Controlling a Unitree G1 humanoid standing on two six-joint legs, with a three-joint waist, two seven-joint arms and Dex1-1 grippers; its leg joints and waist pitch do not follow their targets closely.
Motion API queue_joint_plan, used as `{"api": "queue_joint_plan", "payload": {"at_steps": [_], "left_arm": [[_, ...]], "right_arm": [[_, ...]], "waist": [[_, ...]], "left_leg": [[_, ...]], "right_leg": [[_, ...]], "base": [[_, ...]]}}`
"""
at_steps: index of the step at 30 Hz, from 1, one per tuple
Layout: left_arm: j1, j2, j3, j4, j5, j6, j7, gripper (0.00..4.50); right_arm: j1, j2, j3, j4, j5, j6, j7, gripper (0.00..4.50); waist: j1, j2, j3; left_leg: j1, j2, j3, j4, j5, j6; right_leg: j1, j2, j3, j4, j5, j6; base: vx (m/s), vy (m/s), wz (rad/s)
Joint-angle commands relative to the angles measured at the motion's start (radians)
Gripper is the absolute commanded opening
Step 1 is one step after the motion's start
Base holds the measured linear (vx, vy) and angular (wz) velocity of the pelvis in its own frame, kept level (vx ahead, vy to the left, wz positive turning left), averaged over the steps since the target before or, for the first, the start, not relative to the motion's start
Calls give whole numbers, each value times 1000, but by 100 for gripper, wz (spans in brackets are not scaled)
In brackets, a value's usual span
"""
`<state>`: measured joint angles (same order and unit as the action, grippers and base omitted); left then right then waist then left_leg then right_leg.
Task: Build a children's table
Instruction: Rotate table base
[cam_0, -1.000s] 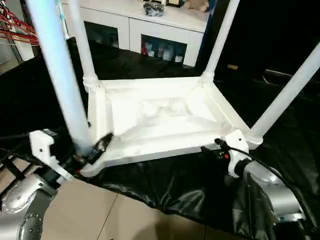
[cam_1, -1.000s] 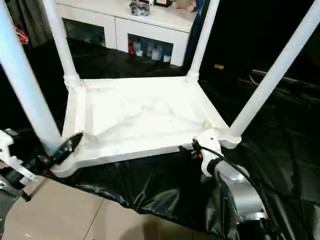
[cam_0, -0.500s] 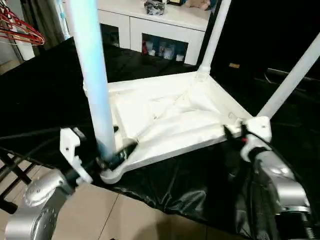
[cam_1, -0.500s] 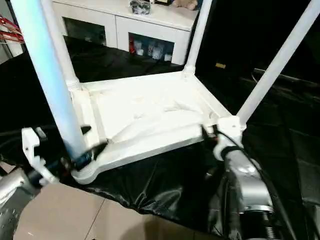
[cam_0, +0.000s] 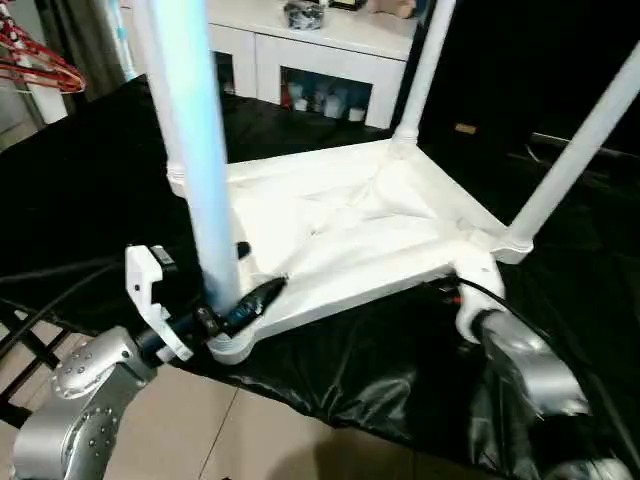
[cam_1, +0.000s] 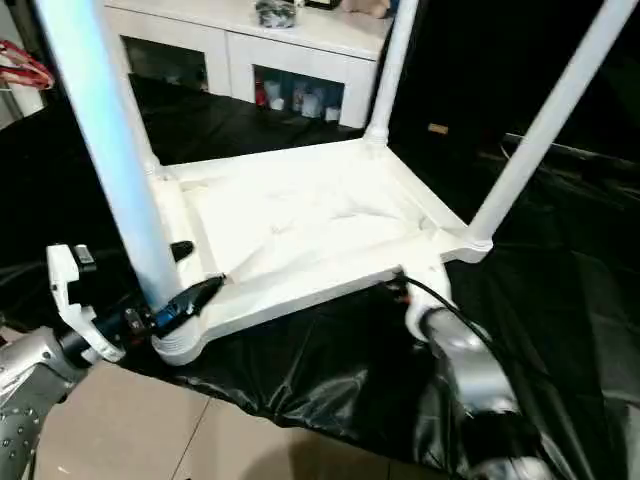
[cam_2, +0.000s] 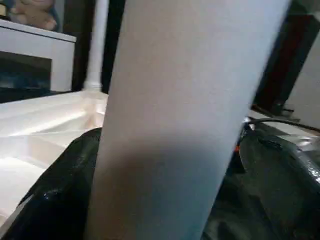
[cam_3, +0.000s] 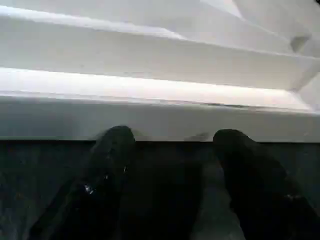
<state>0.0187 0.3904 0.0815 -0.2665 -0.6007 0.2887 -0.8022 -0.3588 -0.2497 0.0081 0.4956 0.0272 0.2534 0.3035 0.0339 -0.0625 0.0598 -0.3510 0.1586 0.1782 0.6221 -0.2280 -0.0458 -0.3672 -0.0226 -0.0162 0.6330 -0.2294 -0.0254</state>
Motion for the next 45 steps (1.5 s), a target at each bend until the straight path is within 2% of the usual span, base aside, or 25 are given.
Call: {"api": "queue_joint_plan", "payload": {"at_steps": [1, 3, 4, 6, 7, 9, 15, 17, 18, 21, 22, 25, 26, 28, 29, 30, 31, 32, 33, 35, 36, 37, 38, 41, 45], "left_arm": [[10, 11, -54, -62, -43, 53, -34, 448], [15, 15, -65, -79, -59, 72, -39, 448], [31, 23, -88, -124, -94, 112, -50, 448], [45, 27, -112, -166, -121, 147, -52, 448], [46, 24, -117, -174, -125, 153, -48, 448], [34, -3, -122, -176, -125, 150, -26, 448], [-23, -33, -150, -161, -135, 173, -13, 448], [-72, -49, -177, -130, -111, 170, -12, 448], [-94, -56, -190, -112, -92, 163, -14, 448], [-156, -85, -223, -53, -46, 140, -26, 448], [-190, -104, -238, -23, -37, 134, -33, 448], [-263, -151, -284, 31, -16, 125, -44, 448], [-288, -170, -301, 54, -4, 116, -46, 448], [-314, -190, -319, 82, 13, 104, -47, 448], [-346, -219, -337, 133, 49, 71, -38, 448], [-357, -230, -342, 152, 61, 60, -35, 448], [-372, -248, -349, 187, 86, 34, -23, 448], [-388, -272, -359, 227, 112, 10, -13, 448], [-399, -287, -370, 253, 125, -1, -11, 448], [-408, -302, -380, 273, 138, -15, -8, 448], [-417, -318, -385, 293, 150, -22, 6, 448], [-424, -330, -387, 306, 157, -26, 16, 448], [-430, -346, -385, 325, 170, -50, 31, 448], [-447, -368, -357, 381, 216, -130, 75, 448], [-412, -327, -311, 345, 218, -138, 83, 448]], "right_arm": [[-51, 18, 11, 51, -4, -42, 10, 301], [-65, 23, 15, 66, -4, -51, 13, 301], [-91, 36, 24, 89, -2, -63, 26, 301], [-121, 53, 37, 116, -1, -77, 44, 301], [-130, 57, 41, 124, -2, -81, 50, 301], [-147, 74, 53, 145, -4, -97, 71, 301], [-180, 107, 84, 202, -12, -137, 123, 301], [-194, 115, 87, 233, -14, -154, 135, 301], [-197, 117, 87, 242, -14, -159, 135, 301], [-202, 114, 83, 262, -19, -170, 125, 301], [-201, 111, 78, 267, -15, -172, 125, 301], [-190, 98, 76, 272, -14, -183, 131, 301], [-184, 93, 71, 269, -13, -186, 129, 301], [-178, 89, 64, 263, -10, -188, 126, 301], [-166, 80, 50, 246, -3, -190, 117, 301], [-161, 77, 44, 239, 1, -191, 113, 301], [-149, 70, 34, 222, 5, -190, 106, 301], [-131, 60, 19, 194, 13, -187, 97, 301], [-114, 51, 8, 169, 19, -181, 92, 301], [-101, 42, 0, 150, 19, -177, 88, 301], [-90, 36, -5, 135, 22, -174, 85, 301], [-82, 32, -9, 126, 25, -173, 82, 301], [-73, 25, -12, 113, 25, -172, 80, 301], [-44, 10, -30, 61, 29, -161, 78, 301], [-6, 1, -64, -32, 53, -133, 58, 301]], "waist": [[-1, 7, -51], [-1, 3, -51], [-3, 2, -55], [-8, -1, -54], [-9, -5, -55], [-11, -5, -55], [-15, -8, -55], [-14, -9, -53], [-12, -7, -50], [-11, -9, -50], [-6, -8, -51], [-1, -9, -52], [3, -5, -53], [6, -8, -55], [7, 6, -57], [5, -1, -55], [7, -2, -58], [8, 9, -59], [8, 1, -61], [8, -2, -62], [8, 11, -61], [6, 3, -58], [7, 6, -59], [5, 3, -57], [5, 2, -57]], "left_leg": [[7, 73, -27, -84, -108, -14], [6, 73, -25, -84, -93, -12], [6, 73, -25, -82, -74, -13], [-3, 72, -28, -84, -53, -8], [-2, 73, -27, -82, -42, -5], [0, 71, -24, -79, -39, 2], [1, 71, -21, -74, -52, 12], [2, 71, -19, -75, -64, 10], [4, 70, -19, -76, -88, 6], [3, 72, -21, -78, -108, -10], [9, 71, -18, -76, -117, -14], [2, 70, -21, -78, -105, -15], [5, 68, -19, -75, -104, -16], [4, 69, -19, -75, -97, -13], [2, 70, -22, -75, -88, -16], [0, 68, -21, -76, -88, -10], [1, 69, -21, -73, -75, -3], [0, 70, -24, -73, -72, -4], [0, 71, -24, -73, -62, 3], [-4, 69, -24, -72, -51, 16], [-3, 69, -24, -71, -59, 17], [0, 71, -21, -70, -79, 15], [0, 70, -22, -70, -82, 14], [0, 71, -22, -70, -107, 18], [-3, 72, -25, -73, -94, 23]], "right_leg": [[26, -109, 52, -66, -96, -206], [29, -107, 52, -66, -79, -199], [30, -109, 51, -59, -41, -208], [36, -108, 50, -55, -9, -211], [36, -107, 50, -54, 9, -208], [35, -107, 52, -54, 25, -217], [32, -106, 56, -56, 0, -225], [28, -104, 56, -59, -20, -224], [24, -104, 55, -64, -64, -220], [26, -107, 55, -66, -108, -207], [20, -106, 56, -69, -121, -196], [26, -106, 56, -68, -102, -192], [25, -106, 56, -67, -99, -191], [27, -107, 57, -67, -85, -195], [28, -109, 56, -63, -60, -201], [28, -106, 56, -69, -60, -197], [32, -106, 56, -66, -22, -204], [34, -109, 57, -62, -9, -209], [37, -108, 55, -61, 16, -212], [40, -110, 55, -59, 38, -220], [39, -111, 55, -61, 24, -225], [37, -108, 56, -68, 1, -225], [38, -109, 56, -67, -6, -228], [36, -108, 56, -76, -61, -220], [37, -108, 54, -73, -62, -211]], "base": [[0, 0, 0], [0, 0, 0], [0, 0, 0], [0, 0, 0], [0, 0, 0], [0, 0, 0], [0, 0, 0], [0, 0, 0], [0, 0, 0], [0, 0, 0], [0, 0, 0], [0, 0, 0], [0, 0, 0], [0, 0, 0], [0, 0, 0], [0, 0, 0], [0, 0, 0], [0, 0, 0], [0, 0, 0], [0, 0, 0], [0, 0, 0], [0, 0, 0], [0, 0, 0], [0, 0, 0], [0, 0, 0]]}}
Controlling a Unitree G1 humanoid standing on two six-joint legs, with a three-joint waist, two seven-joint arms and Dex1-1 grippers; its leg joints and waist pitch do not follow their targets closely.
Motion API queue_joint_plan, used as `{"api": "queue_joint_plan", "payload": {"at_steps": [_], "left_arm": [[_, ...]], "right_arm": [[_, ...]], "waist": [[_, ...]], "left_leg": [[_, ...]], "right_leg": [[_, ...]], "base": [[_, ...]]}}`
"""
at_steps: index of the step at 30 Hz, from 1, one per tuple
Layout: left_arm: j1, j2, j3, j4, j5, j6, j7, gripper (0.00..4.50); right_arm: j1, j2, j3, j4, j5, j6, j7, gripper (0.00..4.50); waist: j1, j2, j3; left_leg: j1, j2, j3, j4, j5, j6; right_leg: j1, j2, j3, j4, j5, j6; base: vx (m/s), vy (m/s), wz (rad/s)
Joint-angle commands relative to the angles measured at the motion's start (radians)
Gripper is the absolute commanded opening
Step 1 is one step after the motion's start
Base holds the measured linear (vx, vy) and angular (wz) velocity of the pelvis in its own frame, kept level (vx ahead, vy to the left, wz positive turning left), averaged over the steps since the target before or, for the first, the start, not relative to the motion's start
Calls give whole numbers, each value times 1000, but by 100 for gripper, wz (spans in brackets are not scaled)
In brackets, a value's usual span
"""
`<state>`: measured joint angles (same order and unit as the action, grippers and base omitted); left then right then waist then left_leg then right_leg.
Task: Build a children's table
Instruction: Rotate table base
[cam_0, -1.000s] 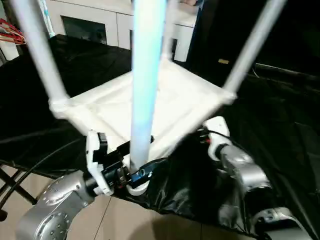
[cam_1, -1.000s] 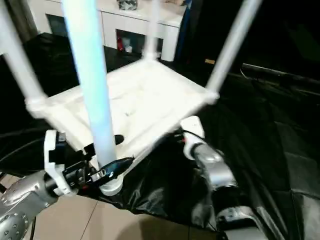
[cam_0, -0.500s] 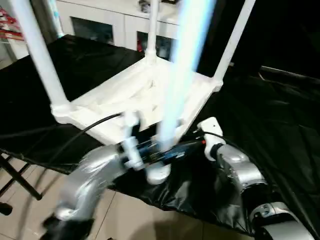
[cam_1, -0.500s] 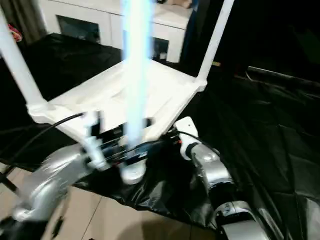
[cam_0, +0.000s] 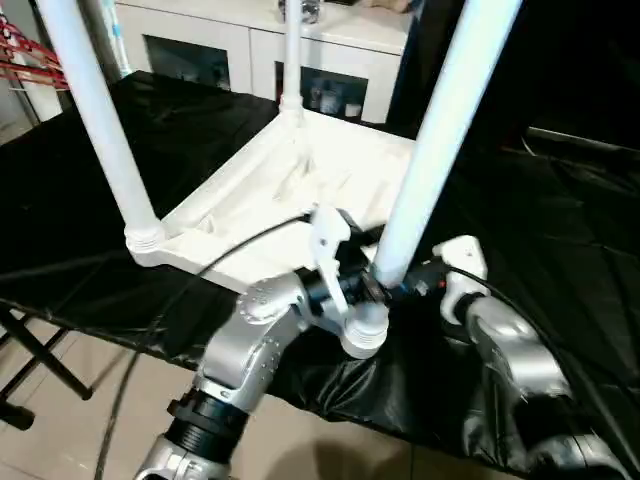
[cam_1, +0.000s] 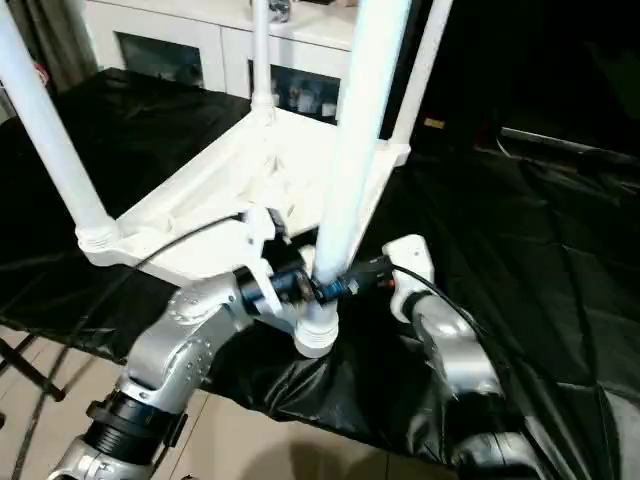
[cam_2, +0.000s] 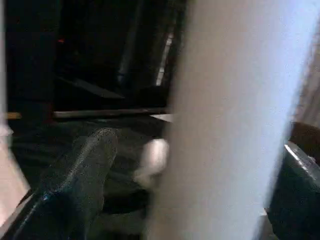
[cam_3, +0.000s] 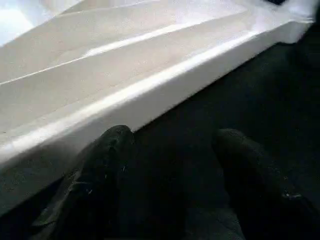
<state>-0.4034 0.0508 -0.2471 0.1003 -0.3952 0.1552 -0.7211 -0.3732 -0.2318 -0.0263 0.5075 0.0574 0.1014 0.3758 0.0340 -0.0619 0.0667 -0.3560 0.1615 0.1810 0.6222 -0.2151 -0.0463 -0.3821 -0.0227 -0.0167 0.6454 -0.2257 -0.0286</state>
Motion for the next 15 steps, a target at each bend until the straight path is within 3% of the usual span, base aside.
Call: {"api": "queue_joint_plan", "payload": {"at_steps": [1, 4, 7, 10, 14, 15], "left_arm": [[33, 30, 24, -49, 5, 4, -9, 448], [140, 77, 26, -155, -22, 13, -48, 448], [254, 126, 23, -273, -60, 44, -64, 448], [319, 155, 24, -346, -85, 63, -59, 448], [421, 188, 59, -432, -88, 85, -21, 448], [423, 188, 61, -434, -88, 85, -19, 448]], "right_arm": [[17, -17, -38, -67, 28, 28, -21, 301], [58, -16, -46, -134, 39, 47, -30, 301], [101, -8, -54, -201, 46, 78, -42, 301], [142, -8, -55, -256, 51, 102, -45, 301], [190, -9, -57, -327, 53, 138, -60, 301], [192, -9, -58, -329, 53, 139, -60, 301]], "waist": [[4, 3, -62], [-1, 5, -63], [-4, 10, -59], [-2, 7, -52], [-8, 24, -46], [-10, 19, -46]], "left_leg": [[0, 70, -30, -74, -108, 25], [-2, 74, -29, -74, -101, 26], [3, 73, -24, -76, -126, 26], [10, 73, -23, -79, -182, 14], [7, 73, -31, -89, -245, -16], [7, 73, -29, -89, -250, -17]], "right_leg": [[53, -110, 55, -84, -73, -200], [52, -110, 56, -80, -47, -205], [40, -101, 56, -85, -65, -205], [33, -100, 57, -94, -161, -196], [29, -98, 57, -100, -261, -150], [28, -97, 57, -103, -265, -143]], "base": [[0, 0, 0], [0, 0, 0], [0, 0, 0], [0, 0, 0], [0, 0, 0], [0, 0, 0]]}}
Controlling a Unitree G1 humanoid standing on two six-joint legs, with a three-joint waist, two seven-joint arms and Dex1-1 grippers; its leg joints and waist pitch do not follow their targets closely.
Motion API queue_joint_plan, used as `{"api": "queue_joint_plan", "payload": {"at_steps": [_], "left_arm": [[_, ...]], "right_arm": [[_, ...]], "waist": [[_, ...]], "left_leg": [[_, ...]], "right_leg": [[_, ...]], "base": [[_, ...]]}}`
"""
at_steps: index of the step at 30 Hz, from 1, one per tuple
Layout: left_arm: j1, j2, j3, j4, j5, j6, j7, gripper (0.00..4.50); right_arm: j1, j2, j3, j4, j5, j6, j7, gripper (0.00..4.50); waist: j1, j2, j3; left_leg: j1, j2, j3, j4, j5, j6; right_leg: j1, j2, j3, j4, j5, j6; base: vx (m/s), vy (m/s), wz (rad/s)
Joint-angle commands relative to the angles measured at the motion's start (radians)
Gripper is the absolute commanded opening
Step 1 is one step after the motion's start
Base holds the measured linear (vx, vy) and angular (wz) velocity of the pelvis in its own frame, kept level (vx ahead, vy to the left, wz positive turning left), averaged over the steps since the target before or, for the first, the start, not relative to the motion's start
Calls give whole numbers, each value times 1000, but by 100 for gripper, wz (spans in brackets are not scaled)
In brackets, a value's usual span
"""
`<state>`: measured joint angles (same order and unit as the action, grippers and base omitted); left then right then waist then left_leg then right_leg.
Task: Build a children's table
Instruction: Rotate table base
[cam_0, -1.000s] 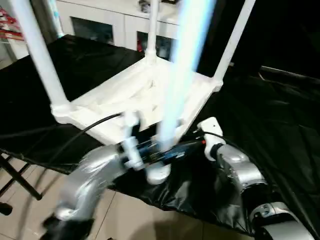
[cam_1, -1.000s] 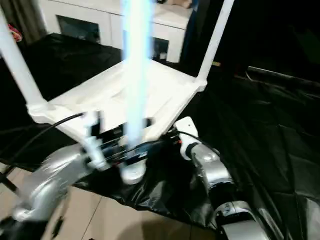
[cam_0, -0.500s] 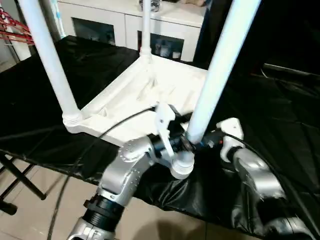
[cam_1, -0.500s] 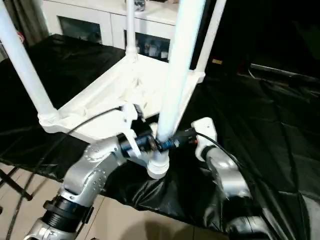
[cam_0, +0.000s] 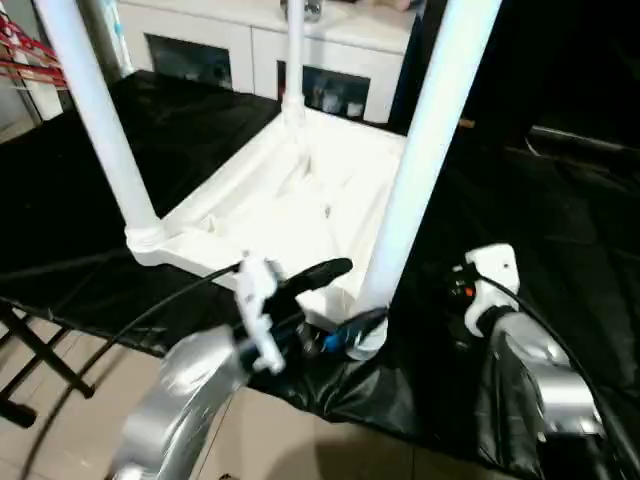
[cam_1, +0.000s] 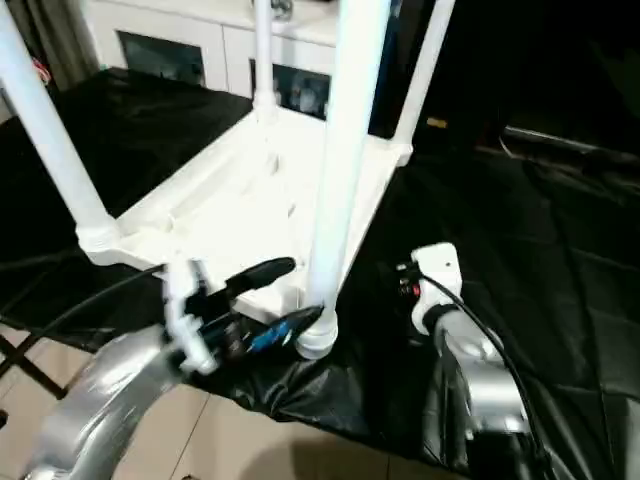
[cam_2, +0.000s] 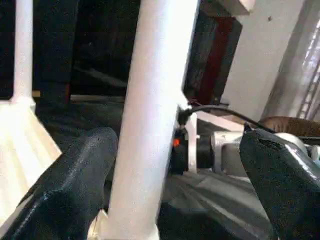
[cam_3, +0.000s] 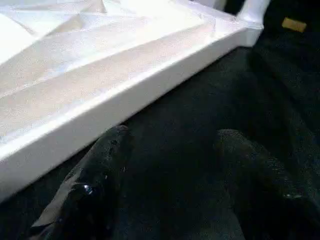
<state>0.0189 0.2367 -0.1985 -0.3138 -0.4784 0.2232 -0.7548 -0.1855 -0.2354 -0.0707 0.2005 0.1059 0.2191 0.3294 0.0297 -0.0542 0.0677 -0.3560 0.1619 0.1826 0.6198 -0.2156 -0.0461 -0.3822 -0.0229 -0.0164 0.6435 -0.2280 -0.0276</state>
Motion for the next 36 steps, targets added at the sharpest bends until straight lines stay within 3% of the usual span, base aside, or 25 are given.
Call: {"api": "queue_joint_plan", "payload": {"at_steps": [1, 2, 3, 11, 12, 13, 15, 16, 17, 18, 19, 20, 21, 22, 23, 24, 26, 27, 28, 30, 31, 32, 33, 34, 36], "left_arm": [[42, 4, 44, -36, 2, 21, 56, 448], [56, 2, 62, -36, 8, 16, 74, 448], [75, -2, 89, -35, 17, 8, 101, 448], [59, -62, 269, -6, 210, -3, 475, 448], [19, -58, 272, 24, 244, -5, 516, 448], [-5, -57, 272, 42, 269, -9, 541, 448], [-57, -56, 270, 89, 306, -10, 581, 448], [-76, -59, 267, 107, 316, -15, 581, 448], [-87, -62, 265, 115, 323, -18, 579, 448], [-97, -67, 265, 120, 328, -14, 581, 448], [-109, -72, 267, 124, 322, -3, 579, 448], [-121, -63, 257, 128, 342, 5, 588, 448], [-132, -58, 248, 135, 365, 1, 600, 448], [-136, -55, 244, 138, 375, -3, 605, 448], [-141, -53, 235, 147, 393, -3, 618, 448], [-141, -64, 239, 153, 391, 1, 634, 448], [-138, -78, 248, 152, 384, 2, 649, 448], [-129, -93, 260, 144, 365, 25, 658, 448], [-126, -98, 263, 142, 360, 32, 660, 448], [-103, -97, 253, 124, 393, 28, 672, 448], [-90, -93, 242, 114, 410, 24, 672, 448], [-85, -94, 239, 113, 414, 20, 674, 448], [-76, -95, 235, 110, 421, 13, 677, 448], [-58, -102, 224, 102, 435, 3, 692, 448], [-45, -111, 214, 86, 434, 5, 690, 448]], "right_arm": [[27, -6, -19, -54, 7, 29, -17, 301], [36, -5, -23, -68, 10, 32, -21, 301], [48, -2, -29, -89, 14, 36, -26, 301], [172, 59, -25, -317, 64, 117, -67, 301], [164, 76, -29, -307, 62, 119, -92, 301], [160, 86, -34, -300, 61, 118, -107, 301], [153, 102, -34, -302, 60, 132, -133, 301], [152, 110, -36, -313, 62, 140, -142, 301], [153, 115, -39, -321, 64, 146, -146, 301], [155, 117, -40, -329, 65, 153, -147, 301], [155, 116, -40, -332, 62, 156, -148, 301], [155, 115, -42, -333, 61, 159, -154, 301], [153, 115, -48, -331, 62, 159, -160, 301], [152, 116, -51, -330, 63, 159, -163, 301], [148, 113, -56, -326, 60, 160, -168, 301], [140, 108, -61, -317, 55, 165, -176, 301], [134, 98, -57, -309, 59, 175, -167, 301], [128, 84, -45, -302, 56, 176, -148, 301], [127, 79, -42, -300, 54, 175, -143, 301], [118, 67, -32, -288, 54, 176, -119, 301], [114, 60, -27, -282, 50, 174, -107, 301], [113, 59, -27, -281, 51, 174, -104, 301], [109, 58, -28, -278, 52, 173, -99, 301], [99, 50, -26, -273, 59, 173, -87, 301], [90, 38, -22, -268, 64, 177, -76, 301]], "waist": [[-10, 13, -47], [-8, 28, -47], [-13, 17, -46], [-32, 44, -45], [-34, 49, -48], [-23, 42, -47], [-8, 42, -63], [8, 34, -64], [18, 31, -64], [22, 32, -67], [27, 38, -68], [18, 42, -70], [3, 64, -70], [-23, 101, -55], [-54, 117, -69], [-58, 143, -71], [-63, 156, -81], [-65, 162, -84], [-76, 148, -102], [-95, 121, -116], [-92, 88, -111], [-92, 88, -111], [-59, 69, -99], [-52, 45, -92], [-59, 66, -74]], "left_leg": [[4, 69, -31, -85, -255, -19], [6, 67, -32, -84, -257, -21], [1, 65, -31, -83, -257, -18], [1, 61, -40, -83, -278, -2], [73, 40, 17, -8, -356, -77], [34, 28, 14, -14, -338, -75], [-1, 7, 0, 11, -263, -30], [-17, -9, -26, 67, -222, 24], [-36, -12, -49, 94, -202, 37], [-81, -28, -104, 140, -166, 41], [-82, -38, -119, 154, -161, 30], [-73, -56, -143, 129, -138, 22], [-20, -63, -140, 13, -88, 7], [68, -2, -137, -77, -174, 37], [68, 49, -147, -103, -208, 30], [17, 106, -148, -139, -233, -132], [23, 190, -135, -151, 19, -294], [20, 128, -169, -132, 234, -278], [67, 117, -173, -119, 315, -265], [82, 89, -188, -99, 382, -186], [26, 48, -158, -68, 326, -166], [26, 48, -158, -68, 326, -166], [-46, 8, -109, -46, 90, -3], [-40, 8, -100, -42, 17, 47], [-32, 59, -116, -77, -148, 92]], "right_leg": [[28, -96, 59, -104, -271, -133], [27, -95, 60, -103, -274, -130], [29, -93, 60, -106, -282, -123], [21, -86, 57, -116, -336, -100], [-56, -27, 94, -159, -476, -30], [-23, -35, 140, -154, -530, -5], [22, -54, 219, -143, -483, -5], [48, -104, 306, -168, -502, -24], [68, -125, 347, -172, -499, -37], [96, -145, 402, -168, -429, -54], [87, -125, 414, -171, -368, -65], [76, -64, 399, -164, -240, -77], [54, 40, 335, -155, -180, -31], [-52, 108, 214, -98, -216, 11], [-62, 82, 143, -17, -197, 9], [-33, 13, 57, 41, -89, 8], [-57, -12, -16, 74, -39, 58], [-20, -16, -47, 72, -34, 47], [-34, -26, -54, 49, -66, 44], [3, -76, -20, -26, 1, 32], [70, -135, 18, -79, 151, -10], [70, -135, 18, -79, 151, -10], [113, -205, 41, -88, 390, -31], [98, -202, 41, -105, 332, -29], [88, -166, 17, -114, -85, -138]], "base": [[0, 0, 0], [0, 0, 0], [0, 0, 0], [0, 0, 0], [-70, -1, -10], [-57, 32, -41], [-7, 55, -50], [38, 128, -54], [38, 128, -54], [15, 202, -61], [4, 261, -69], [4, 261, -69], [-27, 311, -67], [-51, 334, -61], [-51, 334, -61], [-65, 327, -52], [-55, 273, -40], [-49, 216, -28], [-41, 157, -18], [-43, 111, -18], [-61, -40, -34], [-61, -40, -34], [-98, -88, -25], [-118, -57, -11], [-104, -39, -11]]}}
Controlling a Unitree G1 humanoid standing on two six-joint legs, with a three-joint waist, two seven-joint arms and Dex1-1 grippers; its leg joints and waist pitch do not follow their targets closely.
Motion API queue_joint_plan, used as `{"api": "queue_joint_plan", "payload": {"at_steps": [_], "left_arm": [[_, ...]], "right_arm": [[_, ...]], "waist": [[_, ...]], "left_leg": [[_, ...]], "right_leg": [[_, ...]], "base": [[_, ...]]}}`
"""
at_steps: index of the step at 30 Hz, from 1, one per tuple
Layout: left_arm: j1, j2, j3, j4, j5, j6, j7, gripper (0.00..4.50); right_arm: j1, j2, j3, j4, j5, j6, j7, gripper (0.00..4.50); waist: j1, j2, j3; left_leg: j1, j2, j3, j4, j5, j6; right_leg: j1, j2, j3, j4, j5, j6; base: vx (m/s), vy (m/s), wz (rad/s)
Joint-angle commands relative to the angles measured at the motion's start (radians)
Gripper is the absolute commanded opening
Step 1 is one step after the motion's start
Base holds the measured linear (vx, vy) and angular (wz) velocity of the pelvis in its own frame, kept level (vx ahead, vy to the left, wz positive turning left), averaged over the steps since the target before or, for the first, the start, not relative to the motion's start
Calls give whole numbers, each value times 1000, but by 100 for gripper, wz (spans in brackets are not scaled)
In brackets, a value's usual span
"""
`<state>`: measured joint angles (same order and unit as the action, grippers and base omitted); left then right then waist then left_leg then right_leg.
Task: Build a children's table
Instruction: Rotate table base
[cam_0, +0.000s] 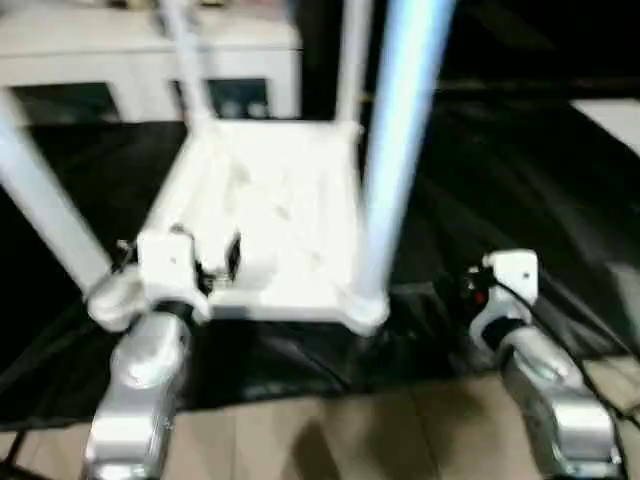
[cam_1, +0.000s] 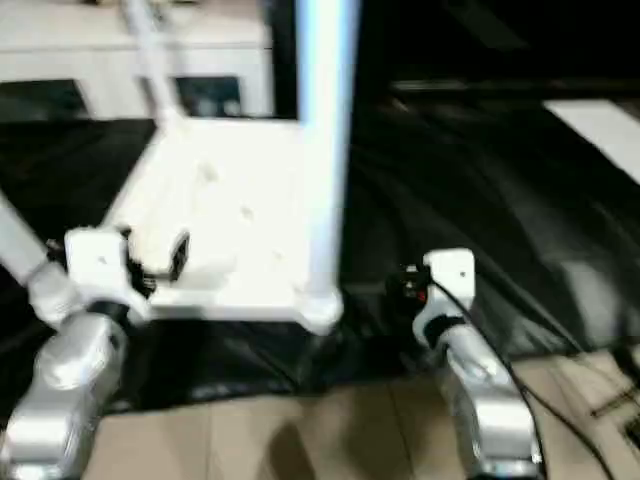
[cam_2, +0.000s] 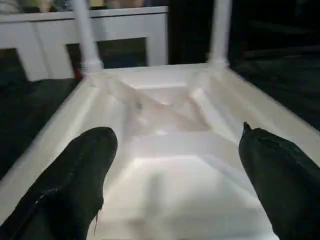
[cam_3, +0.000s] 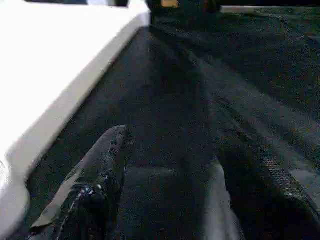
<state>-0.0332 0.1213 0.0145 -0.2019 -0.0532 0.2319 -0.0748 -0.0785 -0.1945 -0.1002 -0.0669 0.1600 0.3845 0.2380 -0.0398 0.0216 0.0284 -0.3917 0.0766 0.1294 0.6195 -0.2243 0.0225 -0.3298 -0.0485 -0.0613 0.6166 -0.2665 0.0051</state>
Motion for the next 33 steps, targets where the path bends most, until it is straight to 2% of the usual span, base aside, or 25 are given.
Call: {"api": "queue_joint_plan", "payload": {"at_steps": [1, 6, 7, 10, 11, 12, 13, 15, 16, 17, 18, 19, 20, 21, 22, 23, 24, 25, 26, 27, 28, 29, 31, 32, 33], "left_arm": [[10, 2, -3, -32, 5, -2, 5, 448], [38, -5, -30, -66, -16, 0, -32, 448], [47, -7, -34, -68, -11, 1, -30, 448], [52, -10, -37, -71, -11, -2, -31, 448], [60, -11, -41, -75, -6, 2, -28, 448], [66, -14, -44, -79, -7, 4, -29, 448], [69, -15, -46, -81, -9, 5, -30, 448], [73, -14, -49, -83, -5, 7, -30, 448], [74, -13, -48, -83, -3, 8, -31, 448], [75, -13, -48, -83, -1, 9, -31, 448], [75, -10, -51, -82, 8, 5, -30, 448], [75, -10, -51, -82, 8, 5, -29, 448], [74, -12, -47, -81, 13, 5, -20, 448], [73, -13, -45, -81, 15, 5, -16, 448], [73, -15, -41, -80, 13, 7, -14, 448], [74, -16, -38, -81, 12, 6, -11, 448], [75, -16, -37, -81, 12, 6, -10, 448], [76, -16, -35, -82, 12, 7, -8, 448], [77, -16, -32, -84, 13, 7, -7, 448], [79, -18, -30, -85, 12, 7, -5, 448], [81, -19, -28, -86, 11, 8, -1, 448], [81, -19, -28, -86, 11, 8, -1, 448], [91, -23, -26, -94, 16, 12, 10, 448], [95, -25, -24, -98, 17, 13, 12, 448], [95, -25, -24, -98, 17, 13, 12, 448]], "right_arm": [[-20, -7, 8, 2, 11, 13, 19, 301], [-16, -19, 11, -2, 13, 16, 36, 301], [-11, -21, 14, -6, 14, 24, 36, 301], [-8, -23, 16, -7, 11, 29, 35, 301], [-3, -22, 13, -10, 12, 34, 32, 301], [3, -24, 11, -14, 9, 33, 30, 301], [7, -26, 10, -17, 7, 31, 29, 301], [14, -24, 1, -23, 11, 36, 26, 301], [16, -26, 2, -27, 12, 33, 27, 301], [17, -27, 3, -28, 11, 32, 28, 301], [18, -33, 5, -30, 9, 30, 31, 301], [18, -33, 5, -30, 9, 30, 31, 301], [16, -35, 3, -29, 10, 29, 31, 301], [15, -36, 3, -28, 11, 29, 31, 301], [13, -38, 5, -26, 11, 27, 32, 301], [12, -40, 5, -24, 10, 25, 32, 301], [11, -40, 5, -23, 10, 25, 32, 301], [9, -43, 9, -21, 8, 24, 36, 301], [6, -47, 14, -20, 5, 22, 41, 301], [4, -48, 16, -19, 5, 23, 44, 301], [0, -51, 19, -18, 7, 22, 50, 301], [0, -51, 19, -18, 7, 22, 50, 301], [-1, -101, 96, -22, -41, 11, 113, 301], [1, -112, 116, -25, -51, 9, 129, 301], [1, -112, 116, -25, -51, 9, 129, 301]], "waist": [[-1, 3, -33], [-2, -14, -17], [0, -16, -12], [-6, -11, -15], [-16, 17, -20], [-24, 8, 2], [-15, 8, 4], [-10, 3, 5], [-18, -9, 2], [-18, -9, 2], [13, -44, -24], [19, -42, -24], [16, -39, -19], [17, -35, -26], [11, -5, -32], [8, 3, -23], [-17, 29, -28], [-43, 33, -20], [-52, 40, -31], [-68, 35, -37], [-73, 17, -36], [-75, 9, -31], [-17, -53, -40], [24, -52, -41], [27, -52, -37]], "left_leg": [[12, 171, -79, -96, -221, 19], [20, 160, -65, -95, -387, -45], [28, 157, -60, -89, -453, -59], [39, 153, -59, -88, -554, -75], [124, 170, -25, -75, -599, -122], [172, 201, -35, -101, -717, -166], [156, 242, -31, -154, -808, -201], [132, 243, -3, -188, -840, -174], [81, 156, 2, -144, -799, -109], [81, 156, 2, -144, -799, -109], [-8, 97, 7, 40, -298, 24], [-35, 98, -11, 72, -196, 51], [-62, 84, -25, 78, -105, 50], [-65, 79, -26, 62, -71, 43], [-39, 92, -16, -19, 28, 53], [-27, 107, -21, -48, -4, 75], [43, 155, -49, -78, -165, 77], [105, 198, -95, -113, -347, 112], [136, 210, -113, -118, -372, 136], [170, 222, -144, -121, -297, 238], [192, 227, -149, -107, -197, 356], [181, 217, -142, -102, -163, 391], [10, 40, -11, 16, -101, 316], [-112, 46, -28, 134, -63, 291], [-110, 59, -34, 139, -47, 233]], "right_leg": [[28, -122, 53, -74, -94, -202], [10, -146, 69, -91, -223, -220], [10, -150, 69, -104, -387, -186], [17, -132, 57, -119, -536, -129], [-34, -83, 76, -135, -552, -102], [-70, -35, 34, -89, -415, -70], [-59, -34, 8, -20, -295, -45], [-39, -52, -5, 19, -202, -61], [7, -100, 29, -78, -324, -62], [7, -100, 29, -78, -324, -62], [90, -231, 141, -166, -748, -35], [101, -249, 154, -169, -772, -46], [97, -204, 121, -153, -738, -80], [98, -170, 101, -144, -682, -103], [89, -87, 33, -132, -470, -166], [74, -59, 16, -124, -424, -161], [42, -28, -5, -86, -338, -164], [7, -21, -16, -37, -262, -189], [-3, -24, -16, -16, -203, -193], [-33, -28, -12, 29, -103, -150], [-61, -46, 1, 46, -55, -81], [-60, -56, 10, 42, -39, -63], [111, -101, 102, -88, 79, -95], [205, -260, 105, -138, 13, 16], [174, -258, 70, -150, -8, 62]], "base": [[-88, 2, -10], [-76, -1, -4], [0, 0, 0], [0, 0, 0], [0, 0, 0], [4, 11, -34], [24, 12, -64], [31, -3, -62], [32, -70, -40], [32, -70, -40], [80, -67, -23], [108, -53, -20], [108, -53, -20], [96, -40, -13], [127, 17, -3], [127, 17, -3], [181, 68, 1], [171, 60, 5], [171, 60, 5], [145, 28, 4], [161, -7, -2], [161, -7, -2], [152, -39, 0], [160, -33, 6], [155, -5, 34]]}}
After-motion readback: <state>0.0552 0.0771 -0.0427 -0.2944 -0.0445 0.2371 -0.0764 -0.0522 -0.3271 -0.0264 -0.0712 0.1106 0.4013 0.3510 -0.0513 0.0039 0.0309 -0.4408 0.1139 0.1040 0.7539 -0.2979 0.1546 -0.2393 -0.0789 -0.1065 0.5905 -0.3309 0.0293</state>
